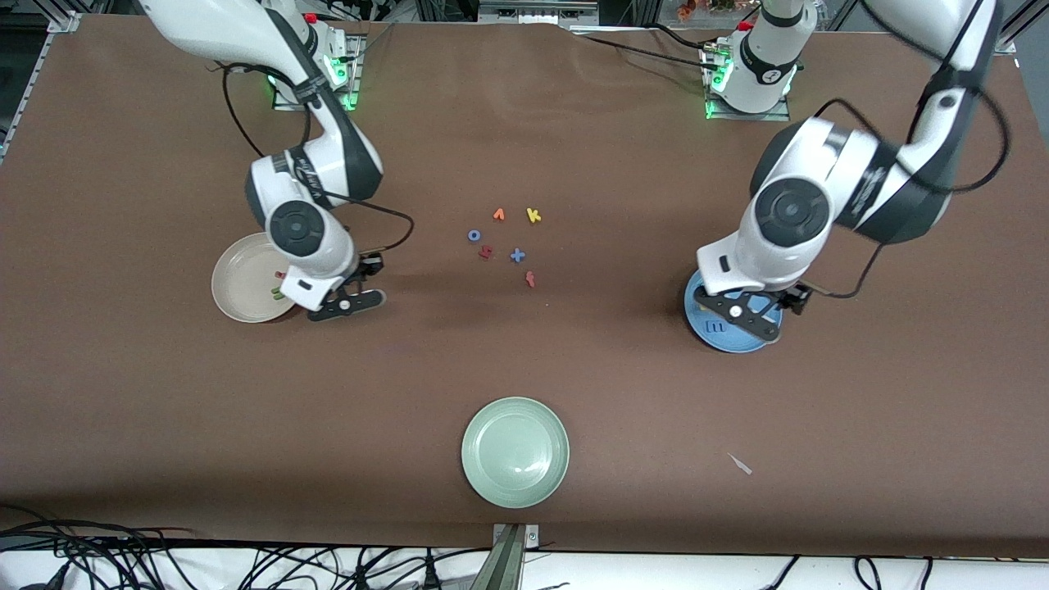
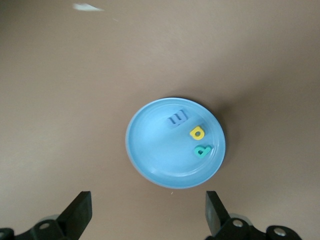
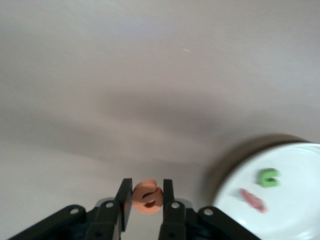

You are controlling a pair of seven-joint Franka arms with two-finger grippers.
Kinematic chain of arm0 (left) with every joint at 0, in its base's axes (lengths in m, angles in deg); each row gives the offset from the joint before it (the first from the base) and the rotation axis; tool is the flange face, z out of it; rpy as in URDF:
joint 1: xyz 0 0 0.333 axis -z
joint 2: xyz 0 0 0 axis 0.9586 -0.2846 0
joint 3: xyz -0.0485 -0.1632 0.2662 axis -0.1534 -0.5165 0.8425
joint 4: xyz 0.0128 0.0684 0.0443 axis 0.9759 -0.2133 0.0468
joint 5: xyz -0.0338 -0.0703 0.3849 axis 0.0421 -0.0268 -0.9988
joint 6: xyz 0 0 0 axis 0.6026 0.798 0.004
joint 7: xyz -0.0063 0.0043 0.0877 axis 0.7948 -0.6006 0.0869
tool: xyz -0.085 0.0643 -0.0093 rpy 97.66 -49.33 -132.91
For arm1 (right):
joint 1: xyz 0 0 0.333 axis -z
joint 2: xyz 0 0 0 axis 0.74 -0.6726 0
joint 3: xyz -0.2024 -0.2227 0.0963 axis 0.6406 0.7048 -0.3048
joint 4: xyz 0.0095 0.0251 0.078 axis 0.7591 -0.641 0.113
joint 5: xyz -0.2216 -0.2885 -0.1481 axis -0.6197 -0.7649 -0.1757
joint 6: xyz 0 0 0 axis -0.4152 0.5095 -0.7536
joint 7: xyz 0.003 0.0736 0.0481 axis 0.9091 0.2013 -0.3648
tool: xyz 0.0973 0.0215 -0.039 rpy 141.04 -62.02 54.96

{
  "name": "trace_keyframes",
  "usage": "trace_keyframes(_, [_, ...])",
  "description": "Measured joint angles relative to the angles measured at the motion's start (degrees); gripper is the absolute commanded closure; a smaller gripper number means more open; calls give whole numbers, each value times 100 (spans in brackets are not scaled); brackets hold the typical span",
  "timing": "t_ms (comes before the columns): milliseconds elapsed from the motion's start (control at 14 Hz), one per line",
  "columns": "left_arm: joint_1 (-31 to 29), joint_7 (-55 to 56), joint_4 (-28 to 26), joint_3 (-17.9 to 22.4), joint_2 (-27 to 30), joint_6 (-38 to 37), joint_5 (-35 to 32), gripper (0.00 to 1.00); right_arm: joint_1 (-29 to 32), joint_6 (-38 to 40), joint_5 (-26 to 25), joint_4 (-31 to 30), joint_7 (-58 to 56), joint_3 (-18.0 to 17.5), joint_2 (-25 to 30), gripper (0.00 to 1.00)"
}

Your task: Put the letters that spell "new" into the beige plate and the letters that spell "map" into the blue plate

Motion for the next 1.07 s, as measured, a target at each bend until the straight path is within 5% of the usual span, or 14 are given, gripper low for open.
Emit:
trace_keyframes(214, [-68,-36,749,-1,81,-243,427,0,4,-129,1,-506,-869,485,368,83])
trace_keyframes(499, [-560,-80,1104,-72,64,-292,637,0,11,-1030,1,-1297,-1969,1181,594,82])
trace_keyframes(570, [-688,-80,1184,-77,61,-292,797,0,14,-1143,1,-1388,-2176,1322,583,76])
trace_keyframes(712, [-942,-81,1294,-81,62,-294,994,0,17,-1206,2,-1454,-2386,1509,558,0])
trace_keyframes(1069, [-1112,29,1392,-92,106,-295,1081,0,0,-953,275,-1308,-2350,1552,565,0])
